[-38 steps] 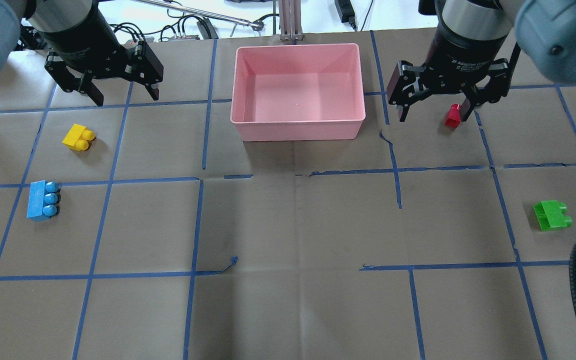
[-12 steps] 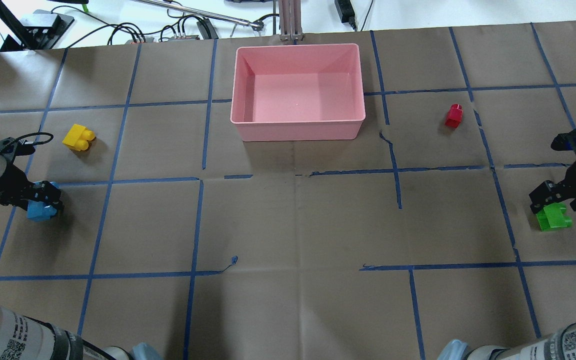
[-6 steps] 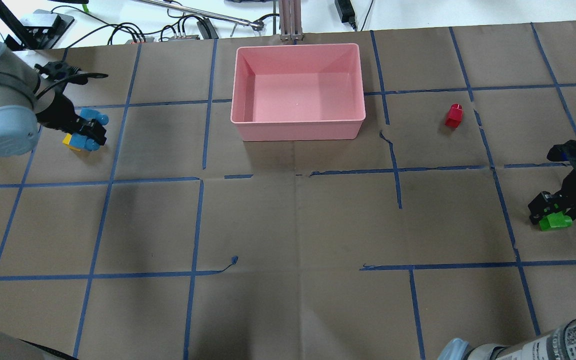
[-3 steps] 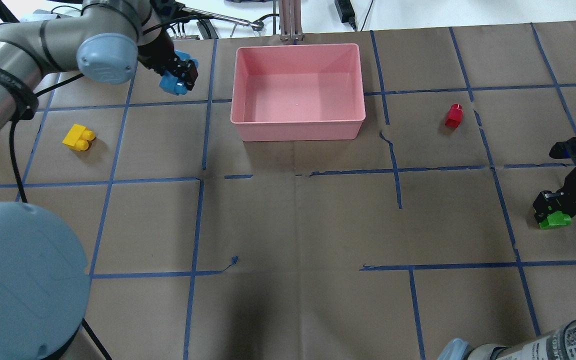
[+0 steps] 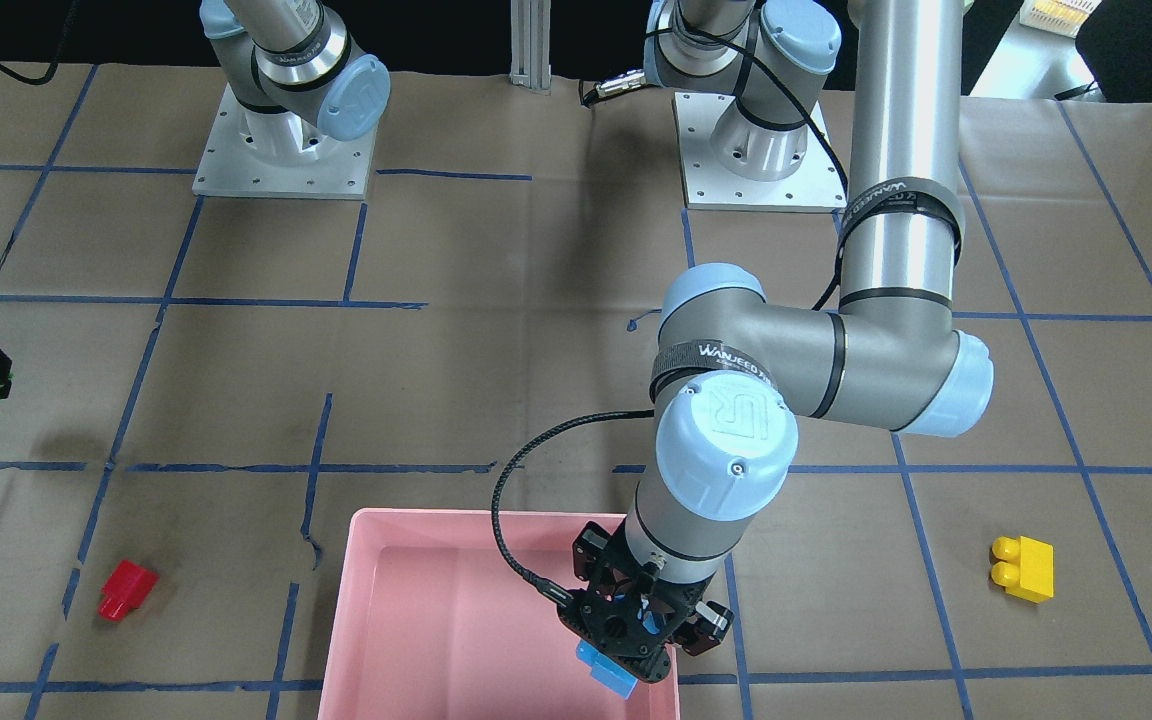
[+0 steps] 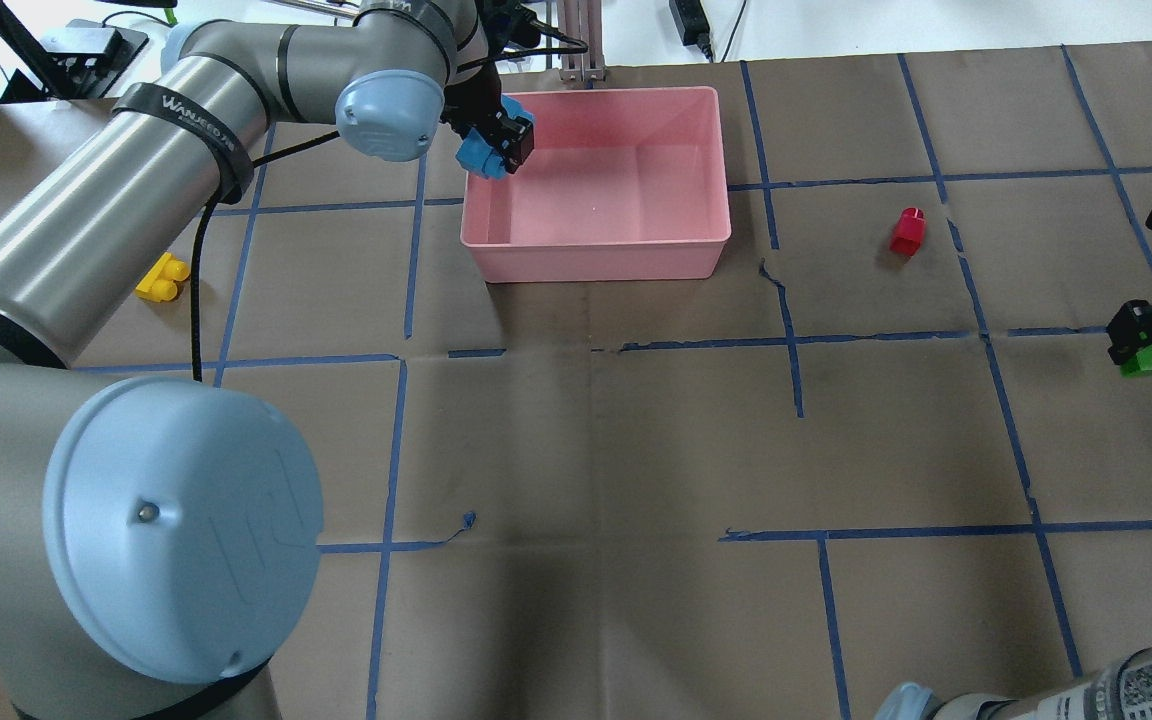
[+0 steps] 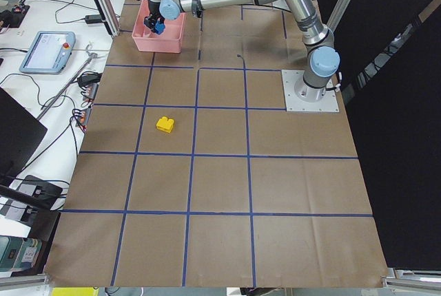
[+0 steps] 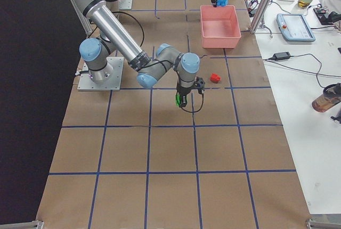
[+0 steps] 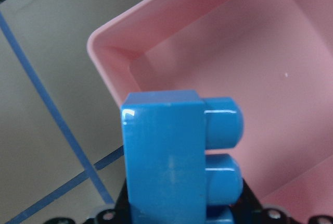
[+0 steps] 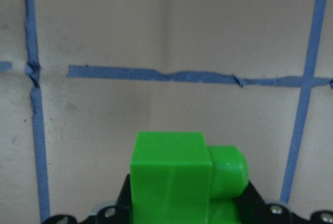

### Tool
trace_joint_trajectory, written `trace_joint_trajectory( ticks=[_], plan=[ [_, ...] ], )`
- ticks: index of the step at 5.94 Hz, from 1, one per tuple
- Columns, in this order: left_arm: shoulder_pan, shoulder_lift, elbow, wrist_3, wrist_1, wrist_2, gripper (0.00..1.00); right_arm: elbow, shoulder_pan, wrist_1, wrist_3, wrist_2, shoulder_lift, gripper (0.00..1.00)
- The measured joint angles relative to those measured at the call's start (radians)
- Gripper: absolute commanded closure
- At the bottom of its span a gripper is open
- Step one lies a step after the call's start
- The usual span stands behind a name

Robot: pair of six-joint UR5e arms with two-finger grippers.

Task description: Put all blocks into box

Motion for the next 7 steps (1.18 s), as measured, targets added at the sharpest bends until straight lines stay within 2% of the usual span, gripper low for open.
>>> trace_joint_trajectory(
  ticks=[2, 3, 5, 7],
  plan=[
    [-0.011, 0.013, -0.005, 0.000, -0.005, 0.007, 0.00, -0.228, 0.097, 0.225, 0.066, 0.014, -0.001, 0.56],
    [0.034, 0.050, -0.014, 0.000, -0.007, 0.009, 0.00, -0.332, 0.170, 0.323, 0.135, 0.017, 0.001, 0.56],
    [0.241, 0.136, -0.100, 0.029, -0.003, 0.005, 0.00, -0.442, 0.376, 0.386, 0.338, 0.019, 0.011, 0.56],
    [0.482, 0.179, -0.188, 0.145, 0.009, 0.004, 0.00, -0.507, 0.612, 0.379, 0.618, 0.037, 0.062, 0.57]
  ],
)
